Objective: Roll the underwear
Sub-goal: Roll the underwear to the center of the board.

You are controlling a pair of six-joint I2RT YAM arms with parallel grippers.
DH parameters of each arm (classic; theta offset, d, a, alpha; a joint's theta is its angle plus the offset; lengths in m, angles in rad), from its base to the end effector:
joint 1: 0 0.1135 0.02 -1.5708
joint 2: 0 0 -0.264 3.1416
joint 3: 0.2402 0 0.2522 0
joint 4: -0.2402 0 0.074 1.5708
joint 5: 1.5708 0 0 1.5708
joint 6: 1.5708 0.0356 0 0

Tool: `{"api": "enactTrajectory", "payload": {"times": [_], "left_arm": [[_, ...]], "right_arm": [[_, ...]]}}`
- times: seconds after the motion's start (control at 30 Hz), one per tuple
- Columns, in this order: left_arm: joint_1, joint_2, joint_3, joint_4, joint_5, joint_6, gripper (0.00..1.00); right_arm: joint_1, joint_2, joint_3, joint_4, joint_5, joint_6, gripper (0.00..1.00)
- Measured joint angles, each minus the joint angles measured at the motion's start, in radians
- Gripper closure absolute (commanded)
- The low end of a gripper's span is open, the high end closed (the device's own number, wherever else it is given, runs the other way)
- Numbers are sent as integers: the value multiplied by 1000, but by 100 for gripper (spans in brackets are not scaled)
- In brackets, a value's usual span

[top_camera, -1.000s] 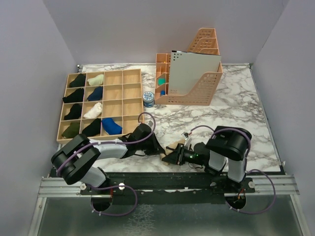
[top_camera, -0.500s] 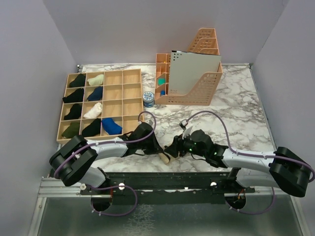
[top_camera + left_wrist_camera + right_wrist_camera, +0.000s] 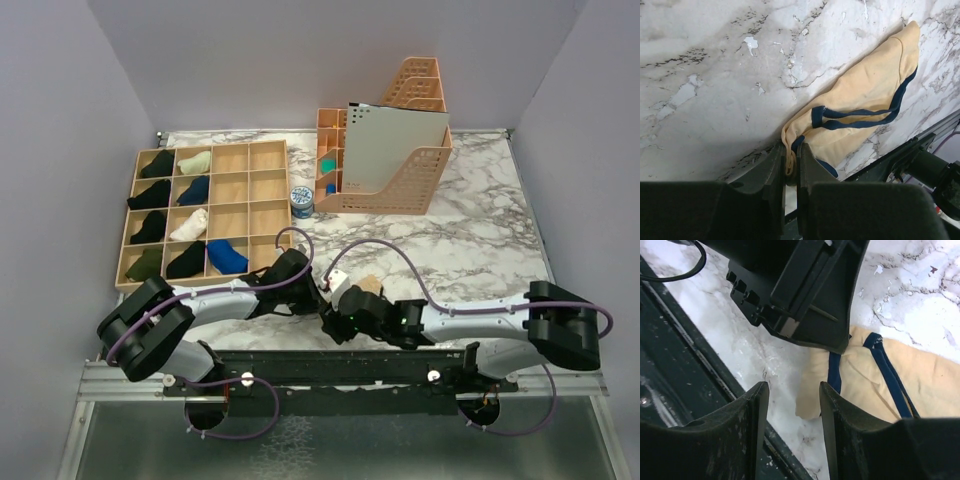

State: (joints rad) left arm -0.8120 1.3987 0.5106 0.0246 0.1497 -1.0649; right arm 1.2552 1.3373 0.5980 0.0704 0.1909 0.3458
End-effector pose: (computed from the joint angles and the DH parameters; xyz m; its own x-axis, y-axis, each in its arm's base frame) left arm 0.1660 -0.1828 0.1384 -0.9394 -0.2663 -0.2157 -0.0774 0.7781 -0.6233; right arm 0.0889 0.2506 0.1821 -0.4818 -0.4033 -0.7779 -0.7694 0.6197 0.1552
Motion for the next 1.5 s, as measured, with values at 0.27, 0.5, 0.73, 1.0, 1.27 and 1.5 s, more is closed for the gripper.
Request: {"api": "enactTrajectory", "payload": {"times": [0.27, 0.5, 0.73, 1.0, 1.27, 1.5], "left_arm": [[0, 0, 5, -16, 0, -20, 100], [1, -1, 6, -20, 0, -24, 100], [1, -48, 3, -66, -11, -37, 55], [16, -252, -45, -102, -77, -50, 28], [19, -382, -151, -25, -68, -11, 23], [16, -319, -184, 94, 8, 33, 26]], "right_arm": [[65, 159, 90, -69, 143, -54, 57], [89, 203, 98, -73, 217, -64, 91], [96, 181, 45, 7, 228, -11, 100], [-56, 55, -241, 404, -64, 135, 100], [-256, 111, -454, 813, -344, 391, 100], [-315, 171, -520, 957, -408, 551, 99]]}}
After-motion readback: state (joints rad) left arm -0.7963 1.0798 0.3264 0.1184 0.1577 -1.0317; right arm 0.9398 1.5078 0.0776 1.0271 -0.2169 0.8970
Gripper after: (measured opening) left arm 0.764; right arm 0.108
